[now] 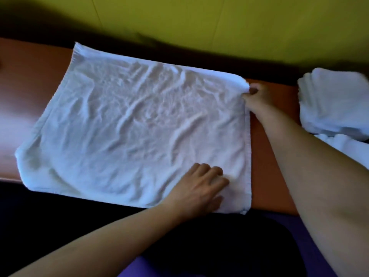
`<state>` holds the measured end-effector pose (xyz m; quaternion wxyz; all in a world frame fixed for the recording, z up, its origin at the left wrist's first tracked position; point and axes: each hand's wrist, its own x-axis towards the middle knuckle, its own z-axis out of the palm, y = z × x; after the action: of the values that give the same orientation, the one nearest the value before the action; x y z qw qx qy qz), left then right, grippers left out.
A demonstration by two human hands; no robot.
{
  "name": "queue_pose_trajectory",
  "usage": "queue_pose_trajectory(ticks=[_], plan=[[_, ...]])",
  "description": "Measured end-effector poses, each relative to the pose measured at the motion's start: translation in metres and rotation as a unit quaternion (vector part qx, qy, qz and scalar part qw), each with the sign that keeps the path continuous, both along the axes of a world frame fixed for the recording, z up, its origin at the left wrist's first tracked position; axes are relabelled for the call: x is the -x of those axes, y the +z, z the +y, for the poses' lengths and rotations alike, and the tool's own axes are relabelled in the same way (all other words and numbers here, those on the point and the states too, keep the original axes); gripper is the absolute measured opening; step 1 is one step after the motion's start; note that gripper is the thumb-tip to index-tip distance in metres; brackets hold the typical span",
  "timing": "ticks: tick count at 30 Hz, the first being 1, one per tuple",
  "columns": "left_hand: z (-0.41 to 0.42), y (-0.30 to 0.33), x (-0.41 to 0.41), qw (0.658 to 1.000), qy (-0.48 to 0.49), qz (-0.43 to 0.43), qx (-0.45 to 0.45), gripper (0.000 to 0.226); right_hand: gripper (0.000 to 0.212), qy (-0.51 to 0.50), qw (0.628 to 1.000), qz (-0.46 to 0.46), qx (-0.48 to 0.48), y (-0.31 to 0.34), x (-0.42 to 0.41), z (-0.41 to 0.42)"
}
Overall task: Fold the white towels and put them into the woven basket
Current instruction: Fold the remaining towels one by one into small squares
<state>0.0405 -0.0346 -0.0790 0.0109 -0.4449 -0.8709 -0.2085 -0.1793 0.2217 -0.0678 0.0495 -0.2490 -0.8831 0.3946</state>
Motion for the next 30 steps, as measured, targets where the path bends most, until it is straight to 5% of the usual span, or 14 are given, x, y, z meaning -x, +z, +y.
queue_pose_trajectory(ticks=[3,7,11,18,21,27,30], plan=[[0.023,-0.003,-0.018,0.997,-0.035,0.014,0.069,0.054,0.048,0.011,1.000,-0.013,0.007,-0.001,0.006,0.005],[0.035,-0.006,-0.022,0.994,-0.007,0.067,0.088,0.037,0.051,0.022,0.999,-0.028,0.002,-0.005,0.022,0.011],[0.028,0.000,-0.024,0.999,0.028,0.033,0.024,0.012,0.040,-0.011,1.000,0.010,-0.011,-0.005,0.028,0.009],[0.024,0.042,-0.030,0.946,0.216,-0.201,-0.137,0.020,0.035,-0.062,0.993,0.098,0.023,0.024,0.015,0.009],[0.022,0.067,-0.045,0.917,0.244,-0.223,-0.225,0.016,0.025,-0.077,0.990,0.113,0.024,0.050,0.007,0.009],[-0.008,0.093,-0.061,0.882,0.286,-0.224,-0.301,0.039,0.010,-0.081,0.974,0.123,0.171,0.093,0.007,-0.026],[-0.049,0.091,-0.063,0.868,0.318,-0.210,-0.319,0.039,0.033,-0.071,0.975,0.132,0.165,0.109,0.010,-0.064]])
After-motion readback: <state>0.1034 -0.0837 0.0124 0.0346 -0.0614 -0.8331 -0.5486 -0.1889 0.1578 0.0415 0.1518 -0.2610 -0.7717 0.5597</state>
